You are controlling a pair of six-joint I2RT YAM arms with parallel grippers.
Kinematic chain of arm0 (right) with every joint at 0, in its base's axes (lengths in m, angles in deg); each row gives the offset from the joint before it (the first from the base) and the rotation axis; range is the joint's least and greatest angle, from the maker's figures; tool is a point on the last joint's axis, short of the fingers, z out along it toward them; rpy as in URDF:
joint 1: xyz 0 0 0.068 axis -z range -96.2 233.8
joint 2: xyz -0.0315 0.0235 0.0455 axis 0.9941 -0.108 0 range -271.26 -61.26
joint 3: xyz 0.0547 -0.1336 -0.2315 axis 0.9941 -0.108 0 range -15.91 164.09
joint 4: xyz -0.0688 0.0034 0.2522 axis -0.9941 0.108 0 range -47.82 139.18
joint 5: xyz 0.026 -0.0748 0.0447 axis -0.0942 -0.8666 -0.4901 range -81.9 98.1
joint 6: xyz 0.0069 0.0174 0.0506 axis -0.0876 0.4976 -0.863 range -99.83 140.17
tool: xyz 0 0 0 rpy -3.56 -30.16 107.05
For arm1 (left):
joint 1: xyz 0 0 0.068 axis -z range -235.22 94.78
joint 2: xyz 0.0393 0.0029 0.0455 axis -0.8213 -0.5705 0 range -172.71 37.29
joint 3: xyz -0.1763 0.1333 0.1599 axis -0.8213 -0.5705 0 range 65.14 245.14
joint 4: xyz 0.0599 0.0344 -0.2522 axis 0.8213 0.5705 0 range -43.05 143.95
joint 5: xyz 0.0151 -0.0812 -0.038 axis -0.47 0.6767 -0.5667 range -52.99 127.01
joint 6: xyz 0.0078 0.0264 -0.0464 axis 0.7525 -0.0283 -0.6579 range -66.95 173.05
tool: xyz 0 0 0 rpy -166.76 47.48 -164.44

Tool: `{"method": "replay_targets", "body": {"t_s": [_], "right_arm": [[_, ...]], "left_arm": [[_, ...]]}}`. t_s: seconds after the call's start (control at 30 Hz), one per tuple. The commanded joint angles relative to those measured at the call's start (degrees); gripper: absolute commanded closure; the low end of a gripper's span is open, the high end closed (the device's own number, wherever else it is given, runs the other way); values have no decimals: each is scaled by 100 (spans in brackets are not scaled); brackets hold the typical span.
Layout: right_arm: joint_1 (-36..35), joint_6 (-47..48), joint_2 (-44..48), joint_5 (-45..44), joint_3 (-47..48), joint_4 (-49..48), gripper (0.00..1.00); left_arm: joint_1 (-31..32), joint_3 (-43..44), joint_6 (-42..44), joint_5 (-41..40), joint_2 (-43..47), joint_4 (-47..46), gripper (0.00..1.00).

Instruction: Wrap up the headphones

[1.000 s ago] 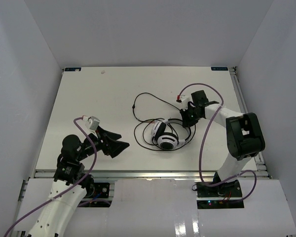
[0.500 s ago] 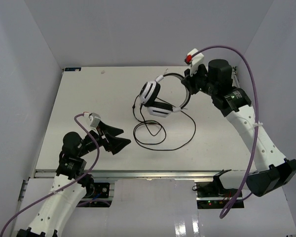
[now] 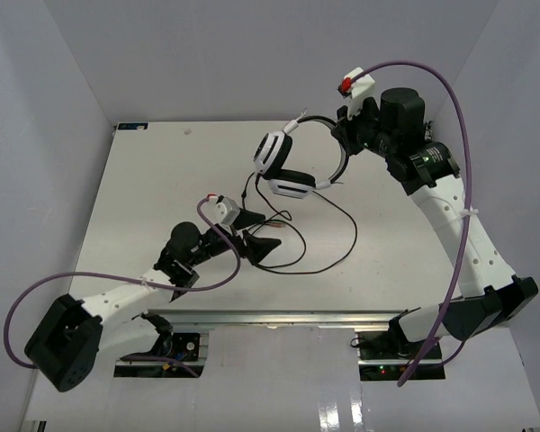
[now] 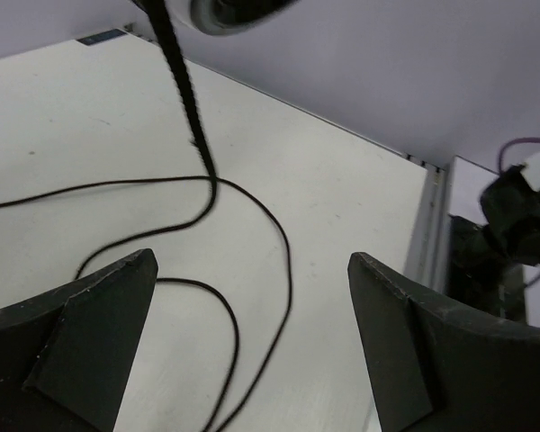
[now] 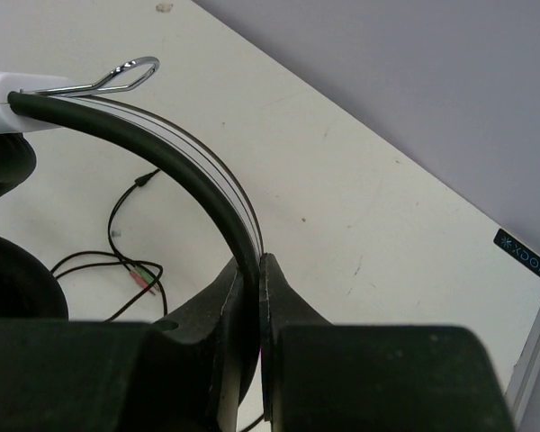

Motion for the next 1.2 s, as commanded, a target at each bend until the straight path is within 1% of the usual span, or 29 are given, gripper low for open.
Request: {"method": "replay_targets", "body": {"t_s": [0.0,0.03,0.1,0.2,0.23,0.33,0.37,0.4,0.47,0.53,0.57,0.6,0.67,0.7,0.8,0.87,0.9,1.03,1.13,1.17], "right_arm": [[68,-247,254,93,290,-351,92],[71,-247,283,104,287,-356,92],[71,-270,340,140,254,-349,92],[121,-430,388,352,320,-315,92],[177,-514,393,468,357,-301,92],[448,-867,377,953,472,-266,92],[530,-1017,367,1160,521,-261,92],[609,-1029,366,1177,525,-253,92],[850,-1392,319,1660,615,-252,92],[1159,-1664,276,2103,697,-260,92],[1285,-1780,263,2169,741,-267,92],[1450,-1917,252,2372,796,-278,92],[1830,-2239,226,2861,889,-309,92],[2004,-2432,210,3055,881,-342,92],[2198,-2778,191,3595,764,-516,92],[2289,-3071,197,3839,547,-676,92],[2320,-3166,208,3923,462,-743,92],[2341,-3181,237,3927,373,-829,92],[2314,-2886,210,3682,451,-659,92],[2300,-2629,208,3498,501,-595,92]], "left_arm": [[194,453,535,-1080,-981,-1593,2],[200,463,527,-1087,-1016,-1724,2],[298,651,517,-1050,-1439,-1866,2],[530,801,747,-1428,-1941,-2147,2],[584,795,773,-1594,-2086,-2356,2],[653,734,791,-1516,-2615,-3267,2],[681,800,806,-1477,-2851,-3467,2],[716,806,823,-1466,-2871,-3483,2],[800,1084,788,-1406,-3387,-3777,5],[839,1311,709,-1341,-3669,-3763,12],[848,1393,676,-1333,-3776,-3756,16],[851,1423,632,-1368,-3871,-3793,27],[851,1434,552,-1460,-4021,-3887,54],[848,1408,543,-1489,-4041,-3921,64],[842,1377,543,-1475,-4057,-3958,80],[849,1384,529,-1460,-4037,-3951,96],[851,1389,523,-1444,-4019,-3952,100],[851,1418,478,-1185,-3878,-3806,100],[851,1447,473,-728,-3636,-3451,100],[845,1447,496,-622,-3474,-3228,100]]}}
